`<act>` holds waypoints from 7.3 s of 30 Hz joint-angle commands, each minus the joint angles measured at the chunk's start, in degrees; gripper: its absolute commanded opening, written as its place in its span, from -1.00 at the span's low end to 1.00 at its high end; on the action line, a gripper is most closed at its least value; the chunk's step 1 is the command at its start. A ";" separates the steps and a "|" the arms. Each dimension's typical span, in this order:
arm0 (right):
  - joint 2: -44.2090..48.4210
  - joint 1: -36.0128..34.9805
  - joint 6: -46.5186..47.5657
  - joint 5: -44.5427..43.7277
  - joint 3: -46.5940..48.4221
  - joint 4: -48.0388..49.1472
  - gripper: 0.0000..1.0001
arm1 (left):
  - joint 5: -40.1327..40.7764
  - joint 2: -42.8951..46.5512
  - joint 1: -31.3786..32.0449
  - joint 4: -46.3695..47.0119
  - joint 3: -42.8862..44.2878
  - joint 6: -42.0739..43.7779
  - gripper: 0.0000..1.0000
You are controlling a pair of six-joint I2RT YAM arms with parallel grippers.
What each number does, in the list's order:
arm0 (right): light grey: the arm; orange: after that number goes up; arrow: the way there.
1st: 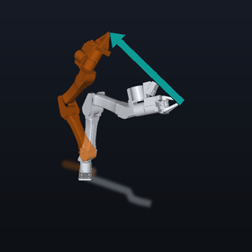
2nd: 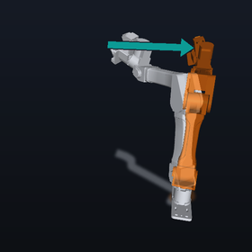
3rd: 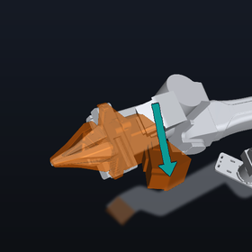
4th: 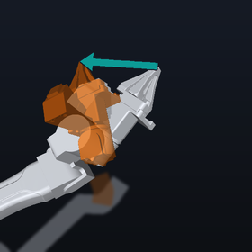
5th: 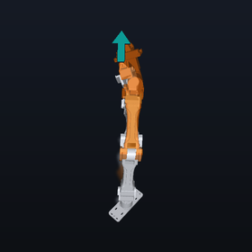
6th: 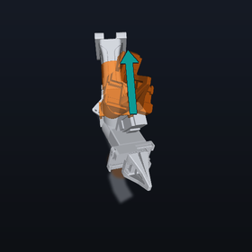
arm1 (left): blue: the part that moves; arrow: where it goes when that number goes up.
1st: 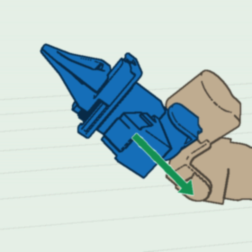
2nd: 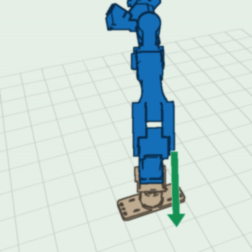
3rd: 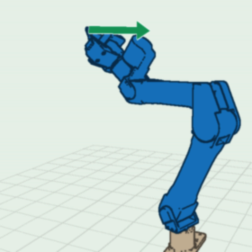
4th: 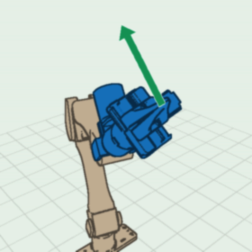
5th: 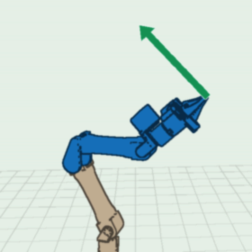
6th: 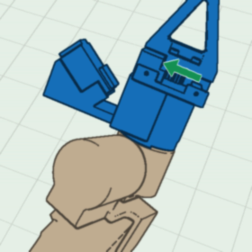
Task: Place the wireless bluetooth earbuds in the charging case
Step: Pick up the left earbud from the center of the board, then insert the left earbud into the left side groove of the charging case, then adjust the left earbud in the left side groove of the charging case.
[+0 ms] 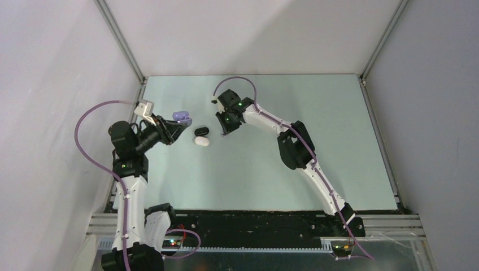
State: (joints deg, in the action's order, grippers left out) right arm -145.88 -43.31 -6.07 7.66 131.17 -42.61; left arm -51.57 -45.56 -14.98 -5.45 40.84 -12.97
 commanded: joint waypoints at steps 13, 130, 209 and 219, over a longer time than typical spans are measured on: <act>13.00 1.68 26.32 3.36 -12.65 6.88 -1.00 | -0.41 -0.84 -0.78 4.94 0.00 -0.58 -1.00; 45.22 -13.28 66.66 1.52 -22.31 5.30 -1.00 | -18.28 -21.58 19.30 9.35 10.76 14.41 -1.00; 35.54 3.80 -0.14 27.90 -8.82 6.59 0.99 | 6.32 -14.63 25.16 37.32 -3.27 20.72 -1.00; 34.32 3.12 0.27 23.84 -7.71 4.05 0.99 | 6.79 -14.71 25.71 36.72 -2.12 20.10 -1.00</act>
State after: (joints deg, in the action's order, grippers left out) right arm -112.12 -39.59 -5.58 33.21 121.03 -37.21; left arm -45.58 -61.73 10.24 29.87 37.82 5.63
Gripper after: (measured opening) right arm 0.993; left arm 0.356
